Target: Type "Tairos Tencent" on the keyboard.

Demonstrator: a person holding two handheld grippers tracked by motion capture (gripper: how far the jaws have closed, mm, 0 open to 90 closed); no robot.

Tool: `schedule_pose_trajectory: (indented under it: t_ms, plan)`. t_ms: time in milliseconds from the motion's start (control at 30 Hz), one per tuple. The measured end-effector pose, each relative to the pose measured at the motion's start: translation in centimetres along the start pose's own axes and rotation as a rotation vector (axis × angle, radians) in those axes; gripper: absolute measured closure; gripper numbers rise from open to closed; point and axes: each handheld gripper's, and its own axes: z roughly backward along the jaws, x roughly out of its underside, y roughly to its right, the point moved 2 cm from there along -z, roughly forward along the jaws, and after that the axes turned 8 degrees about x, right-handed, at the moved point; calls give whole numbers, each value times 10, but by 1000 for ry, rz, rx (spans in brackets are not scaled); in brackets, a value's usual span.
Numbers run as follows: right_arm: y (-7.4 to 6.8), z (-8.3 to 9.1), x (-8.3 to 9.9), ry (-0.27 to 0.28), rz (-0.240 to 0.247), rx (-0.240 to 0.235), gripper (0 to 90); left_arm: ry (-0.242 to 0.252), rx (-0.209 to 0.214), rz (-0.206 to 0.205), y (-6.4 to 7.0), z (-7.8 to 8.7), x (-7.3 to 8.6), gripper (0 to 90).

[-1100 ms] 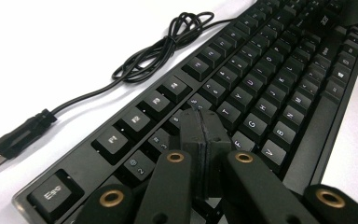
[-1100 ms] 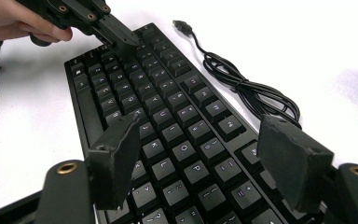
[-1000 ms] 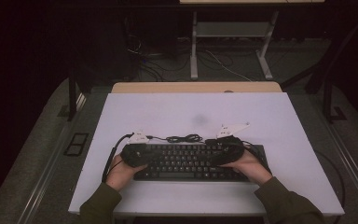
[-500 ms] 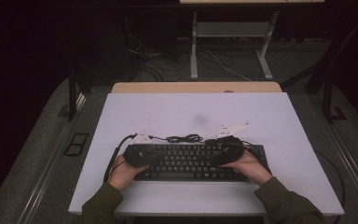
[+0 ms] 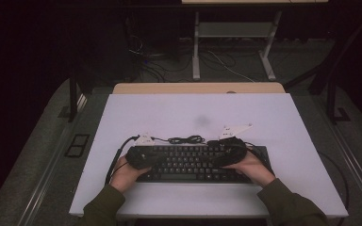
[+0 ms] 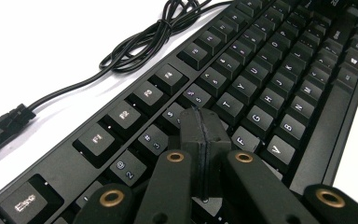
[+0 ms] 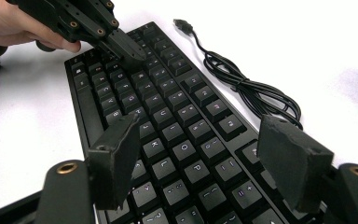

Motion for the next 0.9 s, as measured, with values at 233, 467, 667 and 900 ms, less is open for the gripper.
schedule_pose_trajectory:
  t_ms: [233, 467, 667, 900]
  plan:
    - [0, 0, 0, 2, -1, 0, 295, 16, 4, 2, 0, 4, -2, 893]
    - [0, -1, 0, 2, 0, 0, 295, 27, 4, 3, 2, 10, -4, 832]
    - [-2, -2, -1, 4, 2, -5, 336, 46, -8, 2, 3, 13, -4, 638]
    - [-8, -7, -6, 2, 14, -19, 450, 46, -14, -7, 4, 13, -4, 439]
